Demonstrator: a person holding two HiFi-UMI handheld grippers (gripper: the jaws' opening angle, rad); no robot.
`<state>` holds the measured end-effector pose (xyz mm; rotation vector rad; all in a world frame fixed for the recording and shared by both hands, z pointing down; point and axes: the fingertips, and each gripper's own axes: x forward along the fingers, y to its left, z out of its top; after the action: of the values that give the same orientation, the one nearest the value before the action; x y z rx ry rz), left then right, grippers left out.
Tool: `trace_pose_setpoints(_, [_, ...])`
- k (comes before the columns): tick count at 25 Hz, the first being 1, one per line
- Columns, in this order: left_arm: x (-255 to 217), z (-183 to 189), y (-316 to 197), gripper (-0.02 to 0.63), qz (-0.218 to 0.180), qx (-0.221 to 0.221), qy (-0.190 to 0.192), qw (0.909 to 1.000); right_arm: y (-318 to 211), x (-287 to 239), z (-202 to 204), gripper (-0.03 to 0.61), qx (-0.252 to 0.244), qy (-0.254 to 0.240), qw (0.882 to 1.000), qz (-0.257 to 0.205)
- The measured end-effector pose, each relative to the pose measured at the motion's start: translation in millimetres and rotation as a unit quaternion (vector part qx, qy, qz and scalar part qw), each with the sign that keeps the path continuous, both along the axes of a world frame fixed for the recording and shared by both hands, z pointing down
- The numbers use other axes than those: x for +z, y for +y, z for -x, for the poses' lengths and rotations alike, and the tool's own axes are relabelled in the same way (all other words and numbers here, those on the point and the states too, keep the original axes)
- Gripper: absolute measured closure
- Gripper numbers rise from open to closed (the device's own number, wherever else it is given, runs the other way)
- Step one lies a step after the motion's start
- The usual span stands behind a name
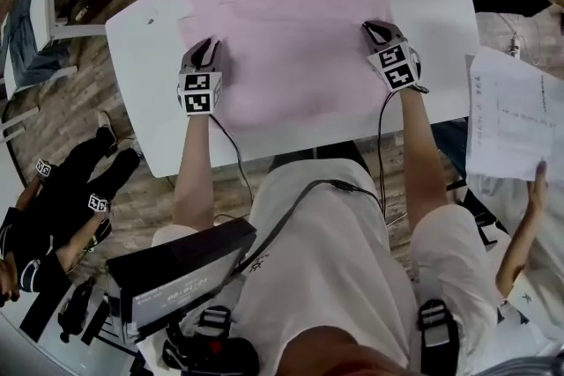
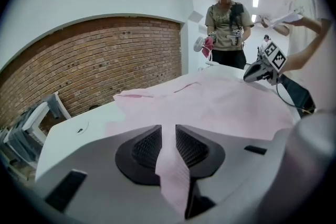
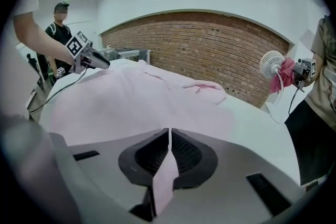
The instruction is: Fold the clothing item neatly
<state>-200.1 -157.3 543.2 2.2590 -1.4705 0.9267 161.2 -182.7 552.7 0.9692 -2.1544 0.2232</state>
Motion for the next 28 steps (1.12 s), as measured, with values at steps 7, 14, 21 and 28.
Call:
trace_pose_setpoints(7, [15.6,-35.5,95.8,0.537,0.033,0.068,0.002,0.9971,92.1,8.3,26.6,0.563,-0.051,-0.003,0.998,0.023])
trace_pose_setpoints(14, [46.4,-45.6,127.0,0.537,0.054,0.057,0.008,0.9969,113.5,28.3,16.0,0.564,-0.033,0.029,0.999,0.022])
trace_pose_setpoints(21, [48.5,-45.0,130.7,0.541,0.059,0.045,0.038,0.9965,112.9,34.1,-3.0,0.575,0.024,0.012,0.999,0.023])
trace_pose_setpoints(28, [52.7,-44.9,153.5,0.543,0.062,0.057,0.034,0.9959,133.2,39.9,-4.3,0.575,0.031,0.007,0.999,0.029])
